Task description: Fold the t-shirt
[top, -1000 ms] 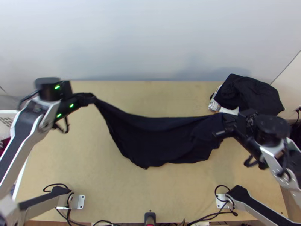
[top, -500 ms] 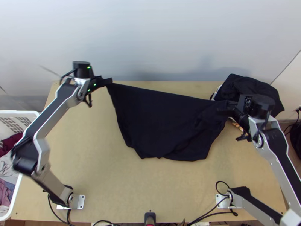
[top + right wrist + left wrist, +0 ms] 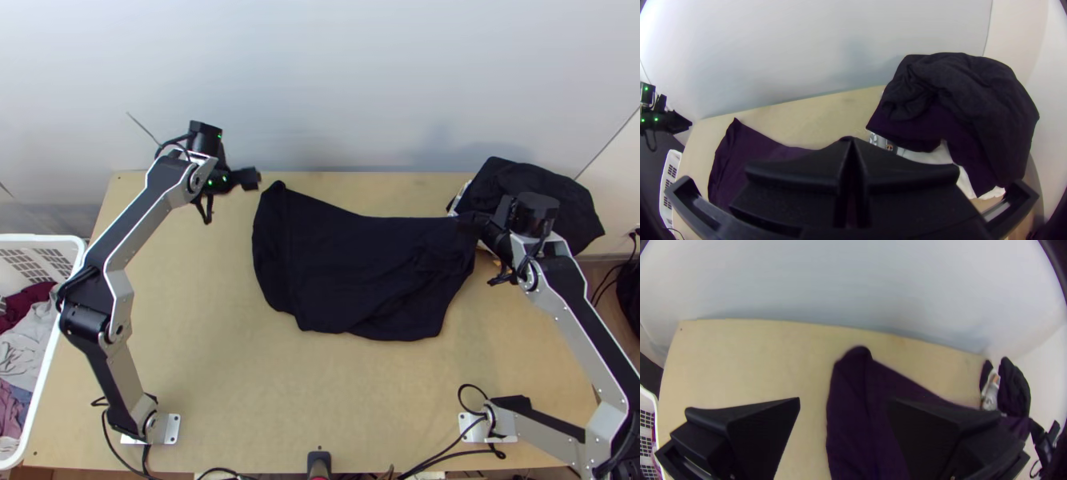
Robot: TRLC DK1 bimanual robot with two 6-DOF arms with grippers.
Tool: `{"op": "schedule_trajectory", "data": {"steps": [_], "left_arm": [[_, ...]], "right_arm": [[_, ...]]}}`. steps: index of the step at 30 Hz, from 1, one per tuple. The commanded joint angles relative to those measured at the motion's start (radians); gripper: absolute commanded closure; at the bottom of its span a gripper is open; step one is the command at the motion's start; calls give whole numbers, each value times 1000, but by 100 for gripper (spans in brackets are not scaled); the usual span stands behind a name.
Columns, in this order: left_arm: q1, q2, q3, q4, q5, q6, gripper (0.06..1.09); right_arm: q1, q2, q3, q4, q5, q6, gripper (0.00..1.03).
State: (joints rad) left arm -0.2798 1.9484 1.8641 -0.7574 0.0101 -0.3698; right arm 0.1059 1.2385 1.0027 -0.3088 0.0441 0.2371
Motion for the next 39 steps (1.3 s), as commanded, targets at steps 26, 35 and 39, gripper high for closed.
{"op": "schedule_trajectory", "data": {"steps": [26,35,39], "left_arm": [[-464,-187,-454,-163,157,-61,20],[-460,-163,-502,-63,108,-78,36],[-452,-154,-514,-49,94,-81,50]], "right_arm": [[15,-66,-26,-35,36,30,100],[18,-74,-27,-47,39,37,100],[21,-76,-24,-50,42,37,100]]}}
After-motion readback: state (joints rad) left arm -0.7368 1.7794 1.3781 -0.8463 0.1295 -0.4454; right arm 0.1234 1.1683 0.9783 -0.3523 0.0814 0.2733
